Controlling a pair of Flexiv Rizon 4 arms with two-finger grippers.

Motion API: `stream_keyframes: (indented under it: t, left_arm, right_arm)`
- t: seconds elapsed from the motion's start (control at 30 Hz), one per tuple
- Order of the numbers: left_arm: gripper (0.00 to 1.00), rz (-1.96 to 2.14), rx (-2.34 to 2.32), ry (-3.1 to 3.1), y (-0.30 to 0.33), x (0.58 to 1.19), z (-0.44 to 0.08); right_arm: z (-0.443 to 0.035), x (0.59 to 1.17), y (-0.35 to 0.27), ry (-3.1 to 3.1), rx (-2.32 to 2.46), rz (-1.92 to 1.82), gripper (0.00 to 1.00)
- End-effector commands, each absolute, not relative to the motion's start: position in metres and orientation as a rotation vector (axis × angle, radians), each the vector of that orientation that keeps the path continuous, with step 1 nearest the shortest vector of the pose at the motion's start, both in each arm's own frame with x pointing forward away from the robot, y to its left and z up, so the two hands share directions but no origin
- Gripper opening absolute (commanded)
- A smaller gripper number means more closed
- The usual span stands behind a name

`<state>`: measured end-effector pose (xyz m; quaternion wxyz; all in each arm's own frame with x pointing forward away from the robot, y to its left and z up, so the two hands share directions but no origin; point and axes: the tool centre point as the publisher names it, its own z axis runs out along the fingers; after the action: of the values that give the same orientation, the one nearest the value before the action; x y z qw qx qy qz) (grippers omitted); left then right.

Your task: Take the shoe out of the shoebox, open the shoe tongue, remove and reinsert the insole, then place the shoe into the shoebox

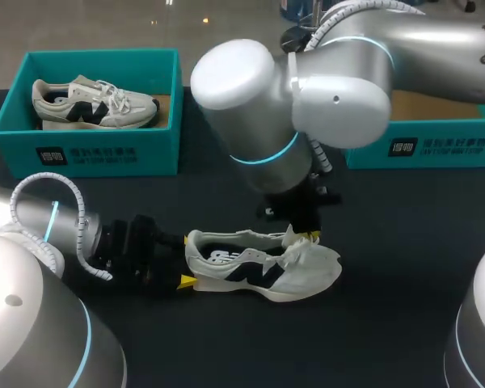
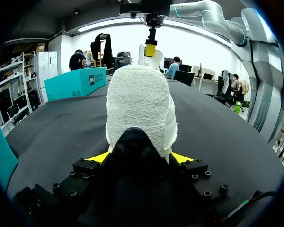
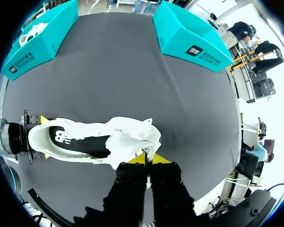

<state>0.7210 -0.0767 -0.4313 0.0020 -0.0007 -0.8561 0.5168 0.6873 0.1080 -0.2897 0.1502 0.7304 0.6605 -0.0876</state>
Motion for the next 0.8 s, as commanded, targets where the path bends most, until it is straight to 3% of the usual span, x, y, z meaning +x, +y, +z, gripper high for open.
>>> stream_keyframes:
  t: [0.03,0.1,0.13,0.17,0.23,0.27,0.3,0.53,0.8]
  left_arm:
    - [0.00,1.618,-0.002,-2.689,-0.078,0.721,-0.437]
    - [0.00,1.618,-0.002,-2.689,-0.078,0.721,-0.437]
    - [0.00,1.618,-0.002,-2.689,-0.078,0.721,-0.437]
    - [0.00,1.618,-0.002,-2.689,-0.078,0.721,-0.437]
    - [0.00,1.618,-0.002,-2.689,-0.078,0.721,-0.437]
    - [0.00,1.618,-0.002,-2.689,-0.078,0.721,-0.437]
    - [0.00,1.618,-0.002,-2.689,-0.078,0.721,-0.437]
    - [0.00,1.618,-0.002,-2.689,-0.078,0.721,-0.437]
    - [0.00,1.618,-0.002,-2.689,-0.078,0.721,-0.437]
  right_arm:
    - [-0.289,0.683,0.102,1.556,2.368,-0.167,0.00]
    - [-0.290,0.683,0.104,1.568,2.370,-0.165,0.00]
    - [-0.290,0.683,0.106,1.579,2.367,-0.166,0.09]
    - [-0.289,0.684,0.109,1.600,2.360,-0.162,0.28]
    - [-0.286,0.683,0.115,1.639,2.340,-0.155,0.45]
    - [-0.284,0.684,0.119,1.679,2.318,-0.161,0.65]
    - [-0.283,0.685,0.123,1.735,2.293,-0.170,1.00]
    - [-0.255,0.683,0.154,2.116,2.030,0.019,1.00]
    - [-0.208,0.685,0.189,2.641,1.176,0.229,1.00]
